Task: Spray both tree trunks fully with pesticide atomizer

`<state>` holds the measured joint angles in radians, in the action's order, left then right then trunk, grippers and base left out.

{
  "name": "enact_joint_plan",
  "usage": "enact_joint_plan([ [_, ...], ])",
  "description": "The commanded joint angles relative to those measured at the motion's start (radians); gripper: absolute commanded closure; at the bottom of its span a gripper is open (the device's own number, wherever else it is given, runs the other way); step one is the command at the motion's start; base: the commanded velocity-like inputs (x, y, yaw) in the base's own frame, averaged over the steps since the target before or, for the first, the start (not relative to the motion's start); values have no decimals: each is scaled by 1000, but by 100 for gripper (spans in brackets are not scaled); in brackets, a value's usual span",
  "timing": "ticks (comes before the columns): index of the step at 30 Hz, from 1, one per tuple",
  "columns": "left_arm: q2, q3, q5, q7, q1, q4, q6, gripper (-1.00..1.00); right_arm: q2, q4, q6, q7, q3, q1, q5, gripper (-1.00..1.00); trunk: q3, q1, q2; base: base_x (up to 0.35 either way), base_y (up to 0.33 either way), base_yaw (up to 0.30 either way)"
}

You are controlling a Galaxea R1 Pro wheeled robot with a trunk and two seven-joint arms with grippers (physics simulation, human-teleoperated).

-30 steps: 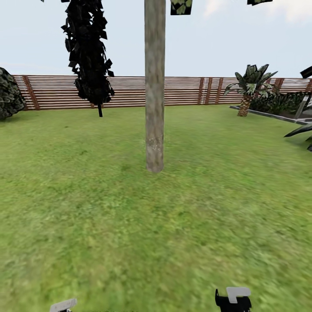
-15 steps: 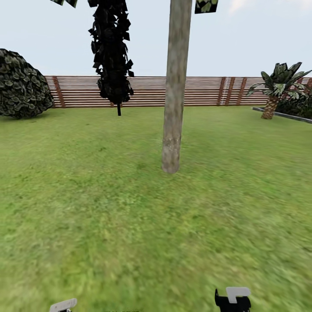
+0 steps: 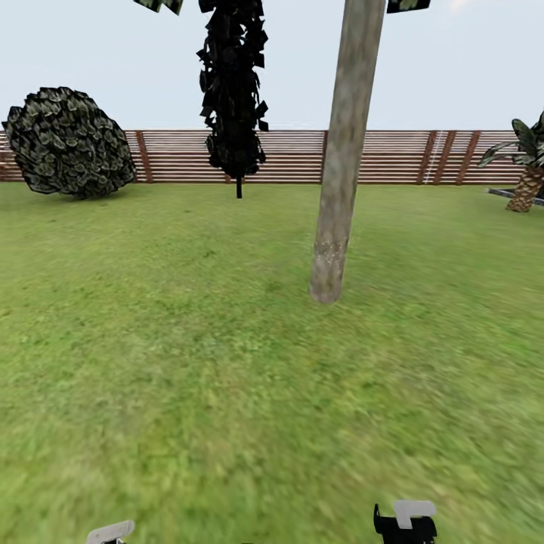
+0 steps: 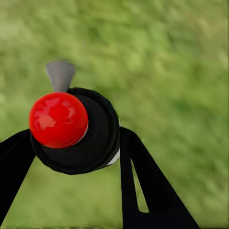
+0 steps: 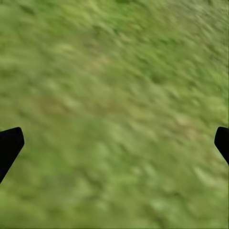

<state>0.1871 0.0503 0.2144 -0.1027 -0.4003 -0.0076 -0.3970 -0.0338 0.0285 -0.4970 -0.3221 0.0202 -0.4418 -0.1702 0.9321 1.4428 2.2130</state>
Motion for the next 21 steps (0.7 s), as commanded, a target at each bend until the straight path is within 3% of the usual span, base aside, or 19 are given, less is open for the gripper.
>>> enact_joint_plan([
  [1,0,0,0,0,0,0,0,100,0,0,0,1,0,0,0,-100,1,0,0,0,0,238],
  [21,-2,0,3,0,0,1,0,100,0,-1,0,1,0,0,0,-100,21,0,0,0,0,234],
])
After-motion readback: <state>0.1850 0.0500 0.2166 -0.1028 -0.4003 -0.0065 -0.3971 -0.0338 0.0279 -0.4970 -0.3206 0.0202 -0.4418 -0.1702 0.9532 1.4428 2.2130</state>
